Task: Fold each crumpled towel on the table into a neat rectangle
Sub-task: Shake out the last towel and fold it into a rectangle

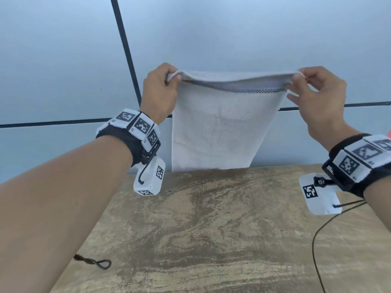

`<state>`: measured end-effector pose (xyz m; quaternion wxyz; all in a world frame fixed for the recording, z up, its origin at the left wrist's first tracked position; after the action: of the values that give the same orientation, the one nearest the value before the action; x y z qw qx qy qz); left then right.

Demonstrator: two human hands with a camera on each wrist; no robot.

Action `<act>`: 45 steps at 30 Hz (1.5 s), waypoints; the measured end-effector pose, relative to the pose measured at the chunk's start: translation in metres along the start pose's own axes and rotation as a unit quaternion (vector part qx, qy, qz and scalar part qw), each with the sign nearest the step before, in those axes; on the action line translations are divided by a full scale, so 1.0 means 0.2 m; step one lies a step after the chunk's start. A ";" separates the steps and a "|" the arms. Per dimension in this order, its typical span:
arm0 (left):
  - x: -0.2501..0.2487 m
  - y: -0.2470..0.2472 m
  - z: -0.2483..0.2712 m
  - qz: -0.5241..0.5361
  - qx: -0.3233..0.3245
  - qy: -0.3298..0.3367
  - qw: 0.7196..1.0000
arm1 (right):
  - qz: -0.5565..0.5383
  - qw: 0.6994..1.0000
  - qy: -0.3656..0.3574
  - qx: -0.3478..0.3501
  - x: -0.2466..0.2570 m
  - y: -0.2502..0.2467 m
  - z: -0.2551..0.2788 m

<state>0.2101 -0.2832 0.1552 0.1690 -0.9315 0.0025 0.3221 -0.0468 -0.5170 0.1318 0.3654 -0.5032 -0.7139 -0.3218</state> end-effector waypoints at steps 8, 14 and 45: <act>0.31 -0.04 0.34 -0.082 0.095 -0.121 0.985 | 0.184 0.972 0.103 0.102 -0.41 0.00 0.23; 0.43 -0.20 0.76 -0.169 0.263 -0.157 0.937 | 0.363 0.904 0.042 0.222 -0.43 -0.06 0.53; -0.01 -0.72 1.79 0.006 0.482 -0.303 0.822 | 0.191 0.766 0.275 0.549 0.05 -0.65 1.51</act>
<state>0.0104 -0.0335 -0.0619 0.5866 -0.5864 0.1120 0.5472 -0.2318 -0.2993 -0.0314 0.8139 -0.2321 -0.5270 0.0770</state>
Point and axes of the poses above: each hand's wrist, its own z-axis away from the middle knuckle, its own y-axis out of the palm, x = y × z, the point moved 7 cm from there along -z, towards the middle knuckle, and after that the axes turned 7 degrees about -x, right-handed, at the moved point
